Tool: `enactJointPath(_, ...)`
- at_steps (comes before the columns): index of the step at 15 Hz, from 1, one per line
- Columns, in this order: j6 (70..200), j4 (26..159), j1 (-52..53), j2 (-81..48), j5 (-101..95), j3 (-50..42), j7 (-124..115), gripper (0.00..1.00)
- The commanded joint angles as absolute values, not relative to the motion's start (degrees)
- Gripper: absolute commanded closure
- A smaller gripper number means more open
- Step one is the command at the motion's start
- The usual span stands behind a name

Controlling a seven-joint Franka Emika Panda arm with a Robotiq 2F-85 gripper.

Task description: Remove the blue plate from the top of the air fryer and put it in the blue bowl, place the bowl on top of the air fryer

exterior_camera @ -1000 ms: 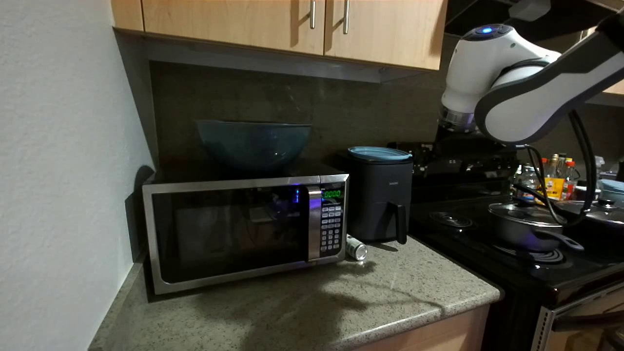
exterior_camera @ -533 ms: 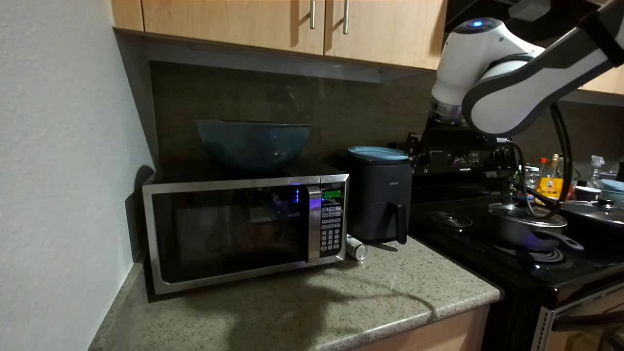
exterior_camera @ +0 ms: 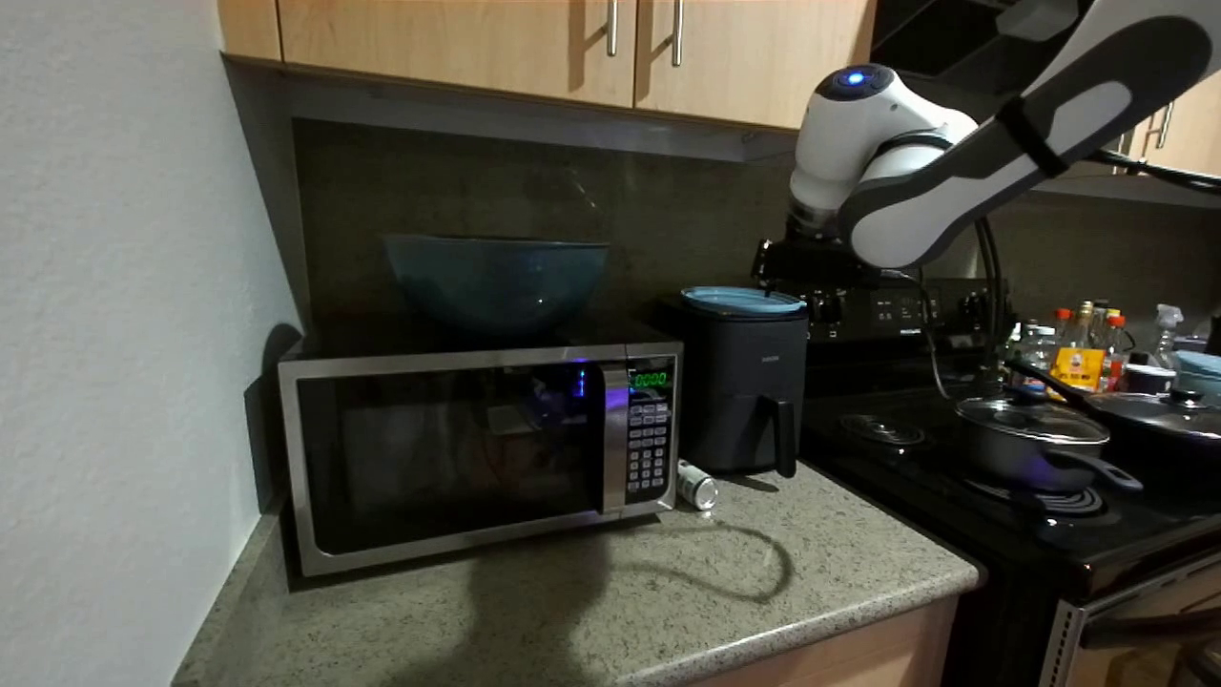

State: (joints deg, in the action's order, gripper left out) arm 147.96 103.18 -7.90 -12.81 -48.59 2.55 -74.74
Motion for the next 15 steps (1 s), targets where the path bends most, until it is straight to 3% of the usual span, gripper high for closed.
enactJointPath(1,148.41,102.42,-4.64,-13.53,-47.23,-1.13,-73.93,0.0)
enactJointPath(9,145.14,93.03,-5.4,-19.29,-49.57,-0.14,-85.75,0.0)
enactJointPath(15,136.73,83.11,0.6,-26.99,-46.6,-8.16,-90.06,0.0)
